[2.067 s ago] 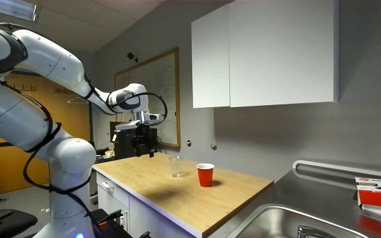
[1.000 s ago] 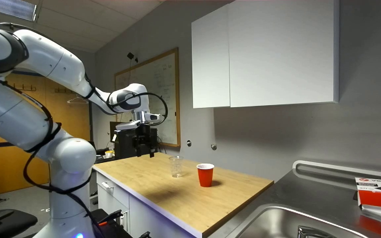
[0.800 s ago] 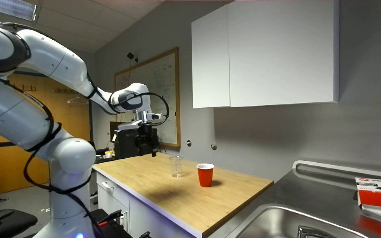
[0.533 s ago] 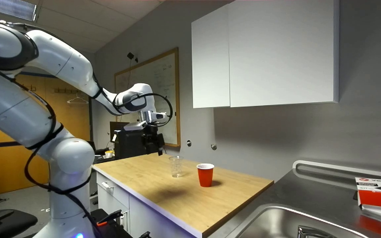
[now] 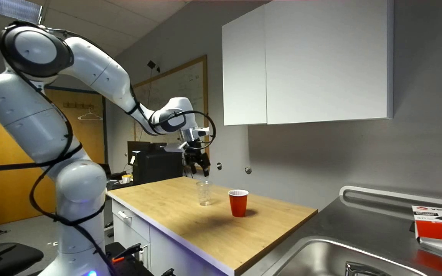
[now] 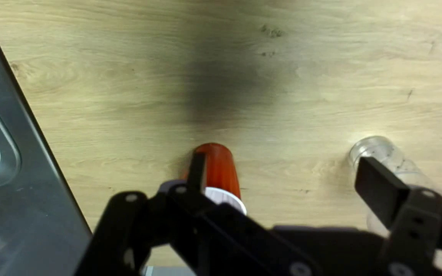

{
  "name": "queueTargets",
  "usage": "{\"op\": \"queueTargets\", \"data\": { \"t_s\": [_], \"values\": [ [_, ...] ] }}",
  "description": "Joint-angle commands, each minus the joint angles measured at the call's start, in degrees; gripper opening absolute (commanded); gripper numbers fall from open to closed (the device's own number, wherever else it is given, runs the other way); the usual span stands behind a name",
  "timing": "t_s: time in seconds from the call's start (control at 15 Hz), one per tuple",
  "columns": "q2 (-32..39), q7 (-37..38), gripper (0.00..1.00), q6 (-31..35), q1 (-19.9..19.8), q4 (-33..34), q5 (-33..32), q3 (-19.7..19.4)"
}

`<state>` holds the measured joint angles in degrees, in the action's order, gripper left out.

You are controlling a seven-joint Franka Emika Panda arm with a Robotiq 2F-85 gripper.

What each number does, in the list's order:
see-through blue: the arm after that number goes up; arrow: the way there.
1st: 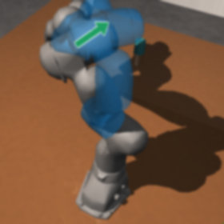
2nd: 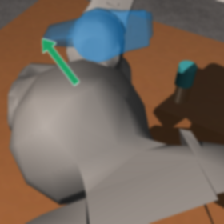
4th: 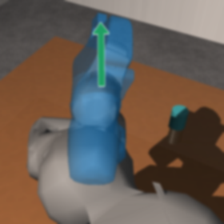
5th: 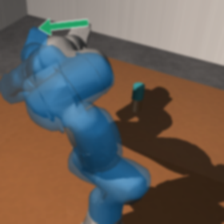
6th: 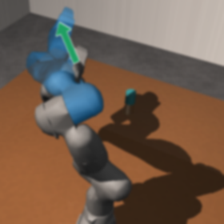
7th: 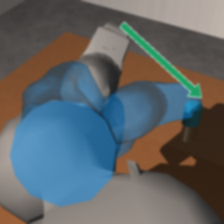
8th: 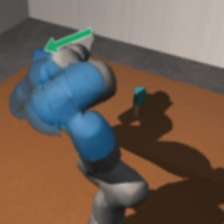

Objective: Move the objects from the orange cup and put them in the glass cup

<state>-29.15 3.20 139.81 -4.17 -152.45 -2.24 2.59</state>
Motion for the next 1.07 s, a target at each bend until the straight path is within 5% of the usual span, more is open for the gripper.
{"op": "queueTargets", "data": {
  "t_s": [0.0,1.0],
  "values": [
    [7.12,1.24,1.0,1.57,-0.66,7.04,-0.34,-1.39],
    [31.56,-2.24,1.0,-1.52,-1.4,28.64,2.62,-7.57]
  ]
}}
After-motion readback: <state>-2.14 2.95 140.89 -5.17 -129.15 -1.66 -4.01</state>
